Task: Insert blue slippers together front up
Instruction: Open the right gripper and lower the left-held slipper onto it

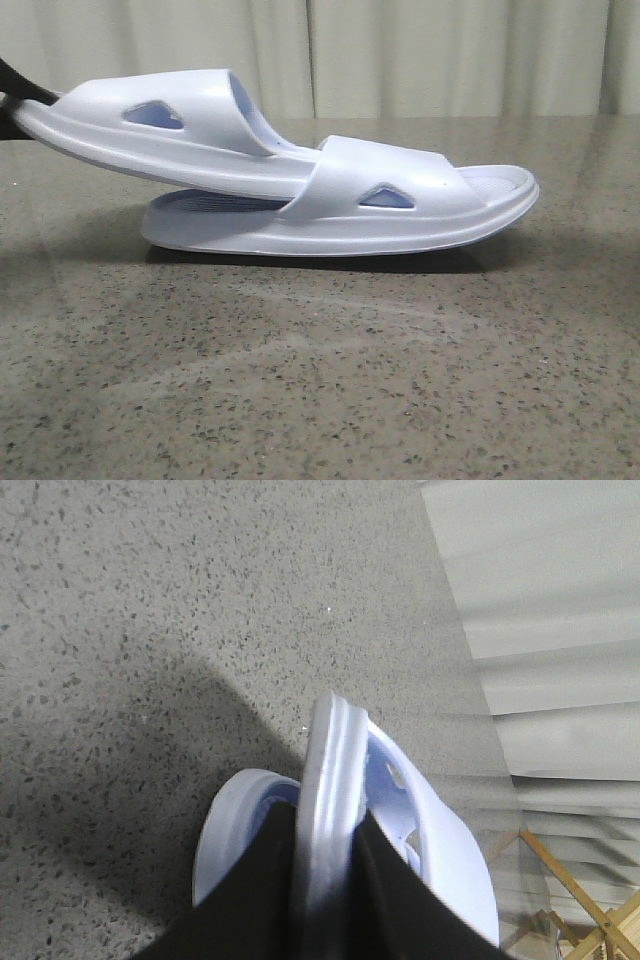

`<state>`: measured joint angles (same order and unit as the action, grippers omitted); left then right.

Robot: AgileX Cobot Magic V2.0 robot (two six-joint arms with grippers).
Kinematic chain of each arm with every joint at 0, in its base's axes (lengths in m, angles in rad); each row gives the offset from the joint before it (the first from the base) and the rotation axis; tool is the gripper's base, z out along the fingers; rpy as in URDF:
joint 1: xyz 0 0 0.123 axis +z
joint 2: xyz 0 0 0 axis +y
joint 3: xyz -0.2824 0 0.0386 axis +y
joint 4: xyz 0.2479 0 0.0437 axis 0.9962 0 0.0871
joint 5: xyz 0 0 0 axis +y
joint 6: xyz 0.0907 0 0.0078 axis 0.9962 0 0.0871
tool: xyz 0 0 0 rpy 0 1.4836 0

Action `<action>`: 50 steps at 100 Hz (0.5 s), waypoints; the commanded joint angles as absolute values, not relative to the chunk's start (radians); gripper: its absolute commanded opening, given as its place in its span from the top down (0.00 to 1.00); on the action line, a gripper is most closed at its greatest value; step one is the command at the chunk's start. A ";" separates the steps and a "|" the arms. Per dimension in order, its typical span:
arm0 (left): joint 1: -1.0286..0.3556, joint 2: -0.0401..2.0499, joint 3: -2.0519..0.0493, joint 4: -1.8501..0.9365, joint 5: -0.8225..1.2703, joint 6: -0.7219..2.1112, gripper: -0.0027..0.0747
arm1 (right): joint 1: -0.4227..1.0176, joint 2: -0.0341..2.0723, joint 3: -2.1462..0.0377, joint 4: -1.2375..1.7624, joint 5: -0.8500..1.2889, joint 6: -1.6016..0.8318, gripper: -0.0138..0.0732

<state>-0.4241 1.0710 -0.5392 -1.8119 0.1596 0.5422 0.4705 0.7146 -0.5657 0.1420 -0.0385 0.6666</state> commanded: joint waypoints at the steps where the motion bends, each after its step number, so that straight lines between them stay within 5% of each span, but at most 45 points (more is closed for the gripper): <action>1: -0.435 1.057 -0.563 -1.861 0.190 0.532 0.94 | 0.465 0.717 -0.593 0.127 -0.125 0.655 0.40; 25: -0.435 1.057 -0.563 -1.857 0.203 0.536 0.93 | 0.465 0.717 -0.593 0.127 -0.128 0.655 0.40; 50: -0.435 1.057 -0.563 -1.854 0.213 0.551 0.66 | 0.465 0.717 -0.593 0.127 -0.128 0.655 0.40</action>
